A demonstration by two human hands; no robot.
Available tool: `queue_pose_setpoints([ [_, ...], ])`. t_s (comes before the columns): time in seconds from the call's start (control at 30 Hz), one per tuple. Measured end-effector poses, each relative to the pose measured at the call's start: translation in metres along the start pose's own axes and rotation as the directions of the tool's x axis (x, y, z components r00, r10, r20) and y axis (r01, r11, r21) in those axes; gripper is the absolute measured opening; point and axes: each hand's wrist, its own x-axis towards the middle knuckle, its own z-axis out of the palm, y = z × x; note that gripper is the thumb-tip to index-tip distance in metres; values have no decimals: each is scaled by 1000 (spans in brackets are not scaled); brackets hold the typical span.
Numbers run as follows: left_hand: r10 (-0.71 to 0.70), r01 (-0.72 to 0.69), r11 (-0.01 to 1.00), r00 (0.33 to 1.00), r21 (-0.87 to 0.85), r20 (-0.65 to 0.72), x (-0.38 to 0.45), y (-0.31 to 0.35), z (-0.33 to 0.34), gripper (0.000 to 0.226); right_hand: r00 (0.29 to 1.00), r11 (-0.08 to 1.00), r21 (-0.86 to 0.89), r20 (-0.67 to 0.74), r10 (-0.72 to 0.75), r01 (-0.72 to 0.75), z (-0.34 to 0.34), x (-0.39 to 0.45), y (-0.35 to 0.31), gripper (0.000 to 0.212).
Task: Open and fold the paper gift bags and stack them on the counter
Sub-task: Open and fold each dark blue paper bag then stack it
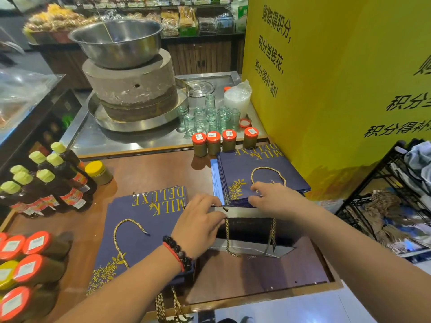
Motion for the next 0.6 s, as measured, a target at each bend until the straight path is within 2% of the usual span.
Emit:
queue_pose_setpoints([
  [0.1,2,-2,1000,1000,14,3,-2,1,-1,2,984,992,118,166,-61,42,5,6,4,41],
  [0.23,-14,14,1000,1000,21,-11,-1,1,0,6,986,947,321,150,-76,24,-3,3,13,40],
  [0.3,-4,4,1000,1000,19,-20,-1,0,2,1,988,967,255,142,-57,19,-6,5,19,41],
  [0.37,5,-4,1000,999,16,-32,-1,-1,3,12,988,976,217,145,-59,27,-6,7,24,40],
  [0.47,4,-3,1000,999,24,-31,1,-1,3,11,969,902,429,194,-152,56,-4,3,27,39],
  [0.53,9,-9,1000,1000,22,-26,2,-1,2,3,968,822,558,126,-218,112,-3,1,26,36],
  [0.6,6,-6,1000,1000,14,-21,3,-1,1,7,982,772,612,-43,-184,172,-3,2,26,32],
])
